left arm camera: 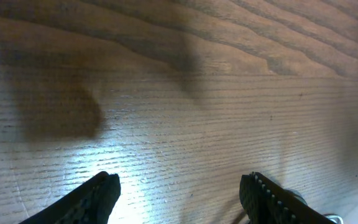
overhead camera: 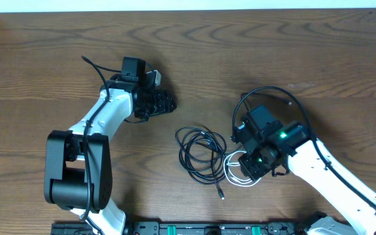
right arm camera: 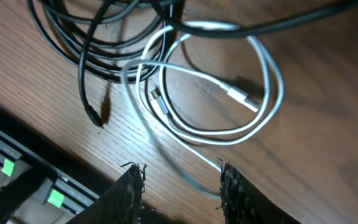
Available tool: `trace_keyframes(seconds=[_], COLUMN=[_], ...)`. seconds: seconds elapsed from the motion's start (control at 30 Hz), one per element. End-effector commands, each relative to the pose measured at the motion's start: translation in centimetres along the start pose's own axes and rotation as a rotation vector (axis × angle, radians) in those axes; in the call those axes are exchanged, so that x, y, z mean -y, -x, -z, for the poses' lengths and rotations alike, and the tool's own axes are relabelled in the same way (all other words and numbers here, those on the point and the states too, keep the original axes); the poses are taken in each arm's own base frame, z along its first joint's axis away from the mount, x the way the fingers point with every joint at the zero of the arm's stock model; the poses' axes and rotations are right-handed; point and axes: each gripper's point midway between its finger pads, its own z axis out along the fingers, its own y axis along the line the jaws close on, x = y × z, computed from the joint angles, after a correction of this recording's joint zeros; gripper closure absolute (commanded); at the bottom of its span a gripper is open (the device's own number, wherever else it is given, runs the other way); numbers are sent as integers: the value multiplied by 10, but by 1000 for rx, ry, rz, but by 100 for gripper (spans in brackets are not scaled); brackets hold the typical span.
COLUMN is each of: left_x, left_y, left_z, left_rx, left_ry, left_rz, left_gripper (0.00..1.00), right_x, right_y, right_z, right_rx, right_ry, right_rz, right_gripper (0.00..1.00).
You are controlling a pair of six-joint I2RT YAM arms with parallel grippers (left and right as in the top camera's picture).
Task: Untangle cables
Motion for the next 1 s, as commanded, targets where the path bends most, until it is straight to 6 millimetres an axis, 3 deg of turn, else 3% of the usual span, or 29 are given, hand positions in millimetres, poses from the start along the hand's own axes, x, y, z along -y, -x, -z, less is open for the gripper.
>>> trace_keyframes(seconds=[0.0, 0.13, 0.43, 0.6, 0.77, 0.97], left_x=[-7, -7, -7, -7, -7, -7], left_y=[-5, -5, -5, -5, -5, -5], left_z=[-5, -5, -5, -5, -5, -5], left_rx=[-15, -15, -15, -15, -16, -16], left_ry=[18, 18, 18, 18, 18, 18], left_rz=[20, 20, 20, 20, 20, 20], left_gripper=[33, 33, 33, 32, 33, 32], right_x=[9, 29, 66, 72, 97, 132], right_y=[-10, -7, -11, -12, -20, -27], right_z=[-19, -37, -62, -78, -81, -73], right_rx=[-45, -25, -79, -119, -165, -176], right_ry=[-30, -123, -311, -333, -459, -539], right_rz=[-78, -106, -147, -146, -151, -270], right_gripper=[58, 45, 43, 53, 77, 77])
